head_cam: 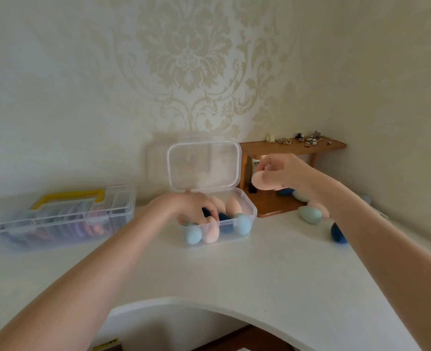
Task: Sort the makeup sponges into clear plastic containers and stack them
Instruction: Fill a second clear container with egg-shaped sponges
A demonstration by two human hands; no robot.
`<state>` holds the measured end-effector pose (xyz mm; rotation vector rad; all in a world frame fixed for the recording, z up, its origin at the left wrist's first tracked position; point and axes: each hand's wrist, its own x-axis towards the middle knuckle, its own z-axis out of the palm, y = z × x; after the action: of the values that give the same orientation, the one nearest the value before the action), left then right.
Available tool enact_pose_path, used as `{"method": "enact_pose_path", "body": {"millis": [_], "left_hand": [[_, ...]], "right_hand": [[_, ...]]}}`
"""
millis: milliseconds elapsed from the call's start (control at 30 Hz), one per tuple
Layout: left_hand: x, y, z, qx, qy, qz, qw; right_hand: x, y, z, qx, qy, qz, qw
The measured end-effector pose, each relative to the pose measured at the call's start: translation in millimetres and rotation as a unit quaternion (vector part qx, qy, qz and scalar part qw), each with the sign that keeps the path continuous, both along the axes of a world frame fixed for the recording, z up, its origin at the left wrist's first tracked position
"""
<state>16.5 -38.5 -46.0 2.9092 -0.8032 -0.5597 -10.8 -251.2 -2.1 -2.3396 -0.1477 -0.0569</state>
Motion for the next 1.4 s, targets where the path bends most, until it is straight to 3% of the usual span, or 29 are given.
{"method": "enact_pose_path", "body": {"millis": [67, 133, 200, 367, 567, 800, 1000, 1200, 1400], "left_hand": [[-1, 0, 1, 0.001, -0.007, 0.004, 1.0], [-1, 1, -1, -0.004, -0.013, 0.009, 1.0], [1, 2, -4, -0.015, -0.018, 0.014, 1.0], [1, 2, -4, -0.01, -0.026, 0.009, 1.0], [3, 3, -5, -0.012, -0.02, 0.002, 1.0], [7, 0, -6, 0.012, -0.021, 0.0, 1.0], [5, 0, -7, -0.005, -0.027, 0.0, 1.0], [3, 2, -8, -0.003, -0.04, 0.008, 0.999], [0, -1, 2, -0.004, -0.013, -0.007, 1.0]], "right_hand": [[-4, 21, 10, 0.164, 0.134, 0.113, 0.971], [-2, 38, 4, 0.138, 0.225, 0.139, 0.954], [4, 50, -7, 0.051, 0.252, 0.098, 0.962], [19, 62, -18, -0.009, 0.262, 0.039, 0.964], [29, 63, -18, -0.088, 0.203, 0.106, 0.97], [28, 65, -30, -0.308, 0.19, 0.211, 0.908], [36, 87, -55, -0.423, 0.027, 0.175, 0.889], [32, 69, -36, -0.319, 0.127, 0.202, 0.917], [28, 71, -41, -0.314, 0.091, 0.189, 0.926]]}}
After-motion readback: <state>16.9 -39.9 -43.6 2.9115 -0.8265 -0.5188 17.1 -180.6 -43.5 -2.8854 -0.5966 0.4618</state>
